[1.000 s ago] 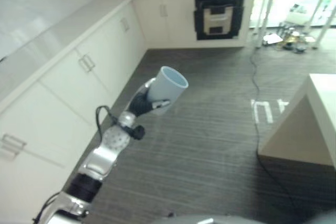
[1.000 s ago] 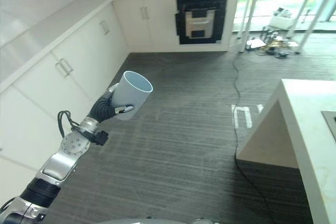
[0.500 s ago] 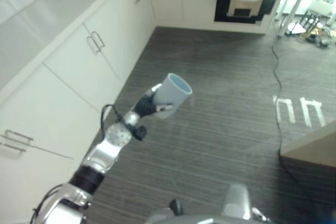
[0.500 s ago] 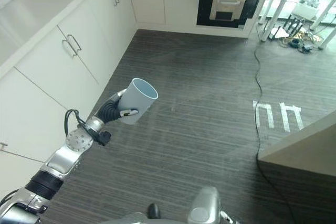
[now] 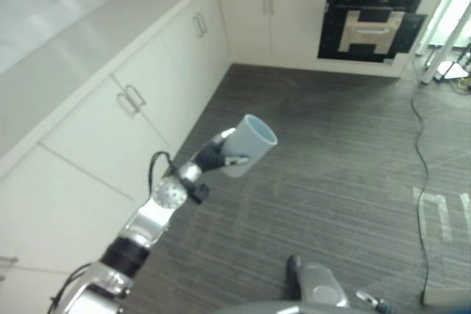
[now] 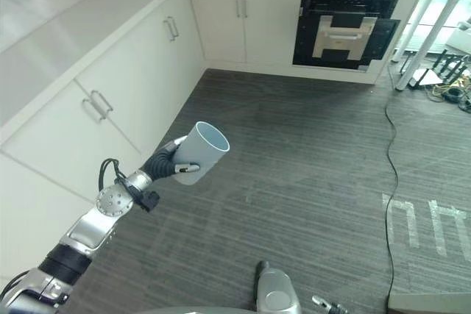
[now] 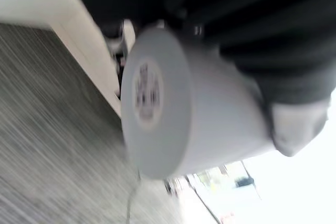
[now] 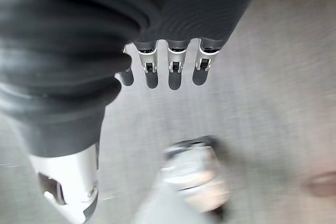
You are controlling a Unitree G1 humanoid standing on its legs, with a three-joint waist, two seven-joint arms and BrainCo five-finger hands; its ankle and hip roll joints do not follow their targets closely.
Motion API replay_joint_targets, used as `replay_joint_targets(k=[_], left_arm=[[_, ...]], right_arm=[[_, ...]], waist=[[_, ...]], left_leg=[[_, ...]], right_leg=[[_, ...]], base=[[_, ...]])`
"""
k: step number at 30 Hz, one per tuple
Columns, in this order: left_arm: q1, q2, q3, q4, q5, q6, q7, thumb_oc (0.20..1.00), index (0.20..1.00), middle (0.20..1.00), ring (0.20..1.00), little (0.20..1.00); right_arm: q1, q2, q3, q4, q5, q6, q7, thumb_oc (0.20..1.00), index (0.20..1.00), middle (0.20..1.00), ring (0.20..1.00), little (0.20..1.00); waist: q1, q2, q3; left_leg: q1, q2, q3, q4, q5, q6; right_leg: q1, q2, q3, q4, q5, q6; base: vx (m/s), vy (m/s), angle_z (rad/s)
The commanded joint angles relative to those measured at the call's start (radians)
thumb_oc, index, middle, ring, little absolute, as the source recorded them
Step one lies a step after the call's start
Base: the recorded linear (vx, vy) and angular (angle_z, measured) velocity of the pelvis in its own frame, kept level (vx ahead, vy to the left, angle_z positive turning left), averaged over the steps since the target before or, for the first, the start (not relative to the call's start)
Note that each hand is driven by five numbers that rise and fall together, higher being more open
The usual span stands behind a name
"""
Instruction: Place the dishes in the dishwasher.
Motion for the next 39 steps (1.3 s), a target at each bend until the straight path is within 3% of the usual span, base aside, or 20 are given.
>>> replay_joint_targets(k=[1,2,4,6,7,8,9,13,15,18,20,22,23,26,28,30,33,35,37,39], left_arm=[[-0.04,0.043,0.106,-0.021,-0.053,-0.04,0.022,0.2,0.2,0.2,0.2,0.2],[-0.031,0.046,0.121,-0.015,-0.061,-0.047,0.005,0.2,0.2,0.2,0.2,0.2],[-0.028,0.053,0.129,-0.002,-0.072,-0.06,-0.019,0.2,0.2,0.2,0.2,0.2],[-0.023,0.06,0.128,0.001,-0.078,-0.062,-0.01,0.2,0.2,0.2,0.2,0.2],[-0.018,0.071,0.122,-0.001,-0.087,-0.059,0.012,0.2,0.2,0.2,0.2,0.2],[-0.013,0.077,0.12,-0.001,-0.095,-0.059,0.024,0.2,0.2,0.2,0.2,0.2],[0.03,0.092,0.137,-0.008,-0.107,-0.066,0.033,0.2,0.2,0.2,0.2,0.2],[0.051,0.083,0.168,0.004,-0.107,-0.099,-0.002,0.2,0.2,0.2,0.2,0.2],[0.054,0.069,0.172,0.004,-0.084,-0.097,-0.003,0.2,0.2,0.2,0.2,0.2],[0.025,0.044,0.146,0.017,-0.042,-0.089,-0.016,0.2,0.2,0.2,0.2,0.2],[0.006,0.045,0.132,0.036,-0.033,-0.098,-0.035,0.2,0.2,0.2,0.2,0.2],[-0.003,0.055,0.1,0.054,-0.002,-0.099,-0.008,0.2,0.2,0.2,0.2,0.2],[-0.004,0.057,0.095,0.056,-0.003,-0.097,0.004,0.2,0.2,0.2,0.2,0.2],[-0.008,0.058,0.089,0.052,-0.045,-0.09,0.028,0.2,0.2,0.2,0.2,0.2],[-0.015,0.044,0.085,0.047,-0.026,-0.076,0.044,0.2,0.2,0.2,0.2,0.2],[-0.014,0.035,0.087,0.044,-0.013,-0.073,0.054,0.2,0.2,0.2,0.2,0.2],[0.019,0.034,0.106,0.045,-0.007,-0.117,0.053,0.2,0.2,0.2,0.2,0.2],[0.024,0.043,0.11,0.049,-0.01,-0.138,0.06,0.2,0.2,0.2,0.2,0.2],[0.015,0.043,0.106,0.051,-0.004,-0.138,0.08,0.2,0.2,0.2,0.2,0.2],[0.001,0.034,0.091,0.051,-0.001,-0.122,0.127,0.2,0.2,0.2,0.2,0.2]], right_arm=[[0.018,-0.012,0.035,-0.006,0.03,-0.026,0.031,1.0,1.0,1.0,1.0,1.0],[0.015,-0.022,0.037,-0.014,0.018,-0.022,0.028,1.0,1.0,1.0,1.0,1.0],[0.018,-0.023,0.035,-0.009,0.02,-0.012,0.019,1.0,1.0,1.0,1.0,1.0],[0.006,-0.015,0.037,0.005,-0.01,0.016,-0.006,1.0,1.0,1.0,1.0,1.0],[0.002,-0.011,0.037,0.023,-0.041,0.026,-0.011,1.0,1.0,1.0,1.0,1.0],[0.001,-0.009,0.041,0.032,-0.056,0.031,-0.015,1.0,1.0,1.0,1.0,1.0],[0.009,-0.007,0.05,0.069,-0.07,0.056,-0.02,1.0,1.0,1.0,1.0,1.0],[0.047,0.001,0.037,0.076,-0.095,0.067,0.004,1.0,1.0,1.0,1.0,1.0],[0.051,0.006,0.039,0.074,-0.087,0.065,-0.003,1.0,1.0,1.0,1.0,1.0],[0.069,0.023,0.029,0.046,-0.035,0.061,-0.008,1.0,1.0,1.0,1.0,1.0],[0.076,0.04,0.03,0.02,-0.083,0.04,-0.03,1.0,1.0,1.0,1.0,1.0],[0.077,0.077,0.04,-0.011,-0.056,0.05,-0.063,1.0,1.0,1.0,1.0,1.0],[0.073,0.079,0.041,-0.011,-0.071,0.049,-0.06,1.0,1.0,1.0,1.0,1.0],[0.065,0.073,0.05,-0.01,-0.078,0.042,-0.061,1.0,1.0,1.0,1.0,1.0],[0.075,0.058,0.051,-0.017,-0.05,0.05,-0.056,1.0,1.0,1.0,1.0,1.0],[0.076,0.05,0.046,-0.011,-0.068,0.048,-0.046,1.0,1.0,1.0,1.0,1.0],[0.067,0.05,0.034,0.007,-0.09,0.051,-0.036,1.0,1.0,1.0,1.0,1.0],[0.071,0.06,0.019,0.017,-0.091,0.045,-0.028,1.0,1.0,1.0,1.0,1.0],[0.073,0.062,0.021,0.022,-0.088,0.042,-0.021,1.0,1.0,1.0,1.0,1.0],[0.063,0.057,0.035,0.036,-0.108,0.043,-0.042,1.0,1.0,1.0,1.0,1.0]], waist=[[-0.019,-0.032,-0.062],[-0.013,-0.053,-0.057],[-0.004,-0.058,-0.045],[0.005,-0.047,-0.04],[0.012,-0.033,-0.035],[0.021,-0.026,-0.036],[0.06,-0.021,-0.024],[0.061,-0.014,-0.017],[0.066,-0.014,-0.02],[0.064,-0.026,-0.03],[0.053,-0.03,-0.037],[0.055,-0.034,-0.046],[0.054,-0.028,-0.045],[0.04,-0.014,-0.027],[0.027,-0.023,-0.004],[0.018,-0.036,0.005],[0.011,-0.045,0.005],[0.003,-0.043,0.001],[-0.002,-0.045,-0.006],[-0.007,-0.048,-0.025]], left_leg=[[-0.17,-0.16,0.082,0.015,-0.097,0.118],[-0.255,-0.14,0.081,0.185,-0.064,0.116],[-0.363,-0.119,0.075,0.223,-0.082,0.143],[-0.352,-0.117,0.088,0.019,-0.102,0.171],[-0.335,-0.115,0.083,-0.185,-0.079,0.169],[-0.345,-0.116,0.064,-0.277,-0.057,0.162],[-0.389,-0.073,-0.023,-0.482,0.047,0.121],[-0.444,-0.032,0.022,-0.477,0.071,0.115],[-0.434,-0.048,0.009,-0.461,0.054,0.125],[-0.394,-0.112,0.022,-0.439,-0.017,0.166],[-0.351,-0.146,0.059,-0.468,-0.041,0.2],[-0.281,-0.176,0.115,-0.525,-0.074,0.249],[-0.262,-0.175,0.12,-0.535,-0.079,0.252],[-0.215,-0.184,0.11,-0.538,-0.094,0.25],[-0.181,-0.197,0.07,-0.53,-0.118,0.245],[-0.159,-0.208,0.047,-0.524,-0.15,0.241],[-0.117,-0.226,0.019,-0.51,-0.224,0.236],[-0.103,-0.225,0.002,-0.492,-0.249,0.239],[-0.103,-0.223,-0.002,-0.464,-0.259,0.235],[-0.111,-0.216,-0.006,-0.402,-0.278,0.233]], right_leg=[[0.101,-0.039,-0.019,-0.152,-0.015,0.118],[0.137,-0.042,-0.01,-0.169,-0.02,0.089],[0.185,-0.03,0.017,-0.185,-0.033,0.079],[0.206,-0.013,0.059,-0.191,-0.048,0.089],[0.225,0.004,0.087,-0.193,-0.063,0.106],[0.231,0.013,0.105,-0.2,-0.063,0.114],[0.284,0.02,0.167,-0.224,-0.077,0.134],[0.307,0.009,0.15,-0.18,-0.126,0.146],[0.305,0.006,0.149,-0.144,-0.154,0.146],[0.309,-0.003,0.127,-0.049,-0.199,0.164],[0.254,-0.005,0.112,0.101,-0.127,0.212],[0.127,-0.003,0.059,0.376,0.06,0.313],[0.093,-0.01,0.048,0.4,0.065,0.317],[0.034,-0.04,-0.007,0.317,0.011,0.277],[0.029,-0.074,-0.013,0.152,0.007,0.253],[0.021,-0.116,0.004,-0.002,0.039,0.259],[-0.01,-0.172,0.058,-0.164,0.144,0.292],[-0.015,-0.172,0.095,-0.175,0.154,0.3],[0.002,-0.158,0.101,-0.162,0.122,0.292],[0.022,-0.12,0.114,-0.131,0.068,0.259]], base=[[0.32,-0.363,-0.52],[0.34,-0.343,-0.48],[0.32,-0.176,-0.38],[0.38,0.068,-0.49],[0.44,0.143,-1.11],[0.84,0.232,-0.94],[0.76,0.179,-0.91],[0.52,0.145,-1.36],[0.36,0.14,-0.41],[0.39,0.184,-0.75],[0.33,0.212,-0.24],[0.34,0.157,0.03],[0.25,0.077,-0.39],[0.21,-0.004,-0.5],[0.23,-0.146,0.08],[0.22,-0.166,0.38],[0.32,-0.245,0.38],[0.33,-0.309,0.1],[0.31,-0.327,0.19],[0.38,-0.423,0.17]])
